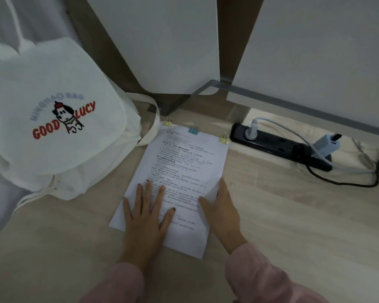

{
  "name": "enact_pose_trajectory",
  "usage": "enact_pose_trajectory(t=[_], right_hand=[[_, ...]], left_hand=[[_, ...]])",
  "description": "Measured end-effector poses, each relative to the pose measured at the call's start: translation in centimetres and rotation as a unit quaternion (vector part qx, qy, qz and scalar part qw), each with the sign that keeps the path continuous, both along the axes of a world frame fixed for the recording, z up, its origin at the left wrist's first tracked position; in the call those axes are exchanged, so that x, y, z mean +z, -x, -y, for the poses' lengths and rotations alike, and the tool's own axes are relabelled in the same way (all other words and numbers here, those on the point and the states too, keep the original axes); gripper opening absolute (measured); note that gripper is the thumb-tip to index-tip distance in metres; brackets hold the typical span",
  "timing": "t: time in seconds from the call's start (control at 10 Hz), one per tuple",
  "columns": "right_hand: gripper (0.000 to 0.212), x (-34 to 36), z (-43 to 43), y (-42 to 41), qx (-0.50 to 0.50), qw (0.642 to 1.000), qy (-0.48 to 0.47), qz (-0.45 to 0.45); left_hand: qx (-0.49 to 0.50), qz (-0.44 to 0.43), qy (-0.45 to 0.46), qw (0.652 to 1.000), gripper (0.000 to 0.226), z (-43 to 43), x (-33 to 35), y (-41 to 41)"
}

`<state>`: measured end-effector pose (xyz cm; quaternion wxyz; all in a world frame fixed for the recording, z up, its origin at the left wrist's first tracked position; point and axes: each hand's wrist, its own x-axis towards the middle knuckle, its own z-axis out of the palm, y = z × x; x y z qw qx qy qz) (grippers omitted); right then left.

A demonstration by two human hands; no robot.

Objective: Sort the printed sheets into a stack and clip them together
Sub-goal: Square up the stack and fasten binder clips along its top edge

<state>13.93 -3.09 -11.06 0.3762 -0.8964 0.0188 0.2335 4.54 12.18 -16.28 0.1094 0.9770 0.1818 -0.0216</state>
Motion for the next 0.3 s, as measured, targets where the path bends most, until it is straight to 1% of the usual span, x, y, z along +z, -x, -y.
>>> enact_pose_trajectory(t=[0.1,0.2,0.3], right_hand=[[0.077,0.4,0.5,0.4,0.046,0.996,0.075,0.008],[0.075,0.5,1.3,0.9,0.063,0.994,0.089,0.016],[0.07,0.6,2.3,1.8,0.052,0.997,0.054,-0.001]], left_hand=[[-0.005,-0.002,-0.014,1.0,0.068,-0.2,-0.1,0.2],[-0.019,0.011,-0.02,1.0,0.068,0.0,-0.2,0.2],[-0.026,0.019,-0.008,0.999,0.069,-0.2,0.1,0.2]])
